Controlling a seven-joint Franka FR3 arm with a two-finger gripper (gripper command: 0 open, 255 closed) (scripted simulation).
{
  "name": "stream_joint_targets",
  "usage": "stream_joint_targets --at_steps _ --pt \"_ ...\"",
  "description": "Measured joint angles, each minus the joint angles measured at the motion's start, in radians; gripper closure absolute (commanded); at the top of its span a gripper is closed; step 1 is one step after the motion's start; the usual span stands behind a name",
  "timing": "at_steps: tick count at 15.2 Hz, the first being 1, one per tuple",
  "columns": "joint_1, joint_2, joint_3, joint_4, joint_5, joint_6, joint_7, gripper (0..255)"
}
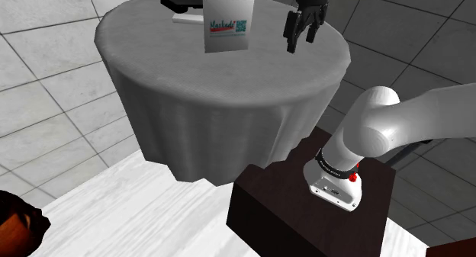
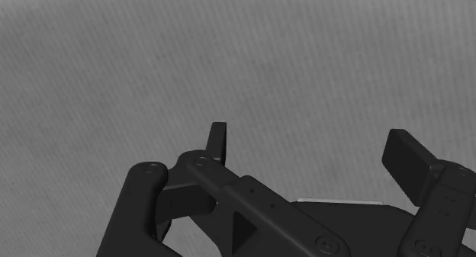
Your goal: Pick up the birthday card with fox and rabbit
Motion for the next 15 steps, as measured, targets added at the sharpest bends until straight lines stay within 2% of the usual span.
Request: stream_joint_targets --at_steps 2,5,13,15 --pt "0.003 0.019 -0.004 0.018 0.000 0.001 -0.010 0" --pt "0.022 0.122 -0.020 0.104 0.004 0.017 -0.058 0" --pt "0.077 0.448 -0.061 0.441 0.038 0.001 -0.219 0" --pt "0.085 0.529 -0.074 0.547 0.048 -0.026 -0.268 0"
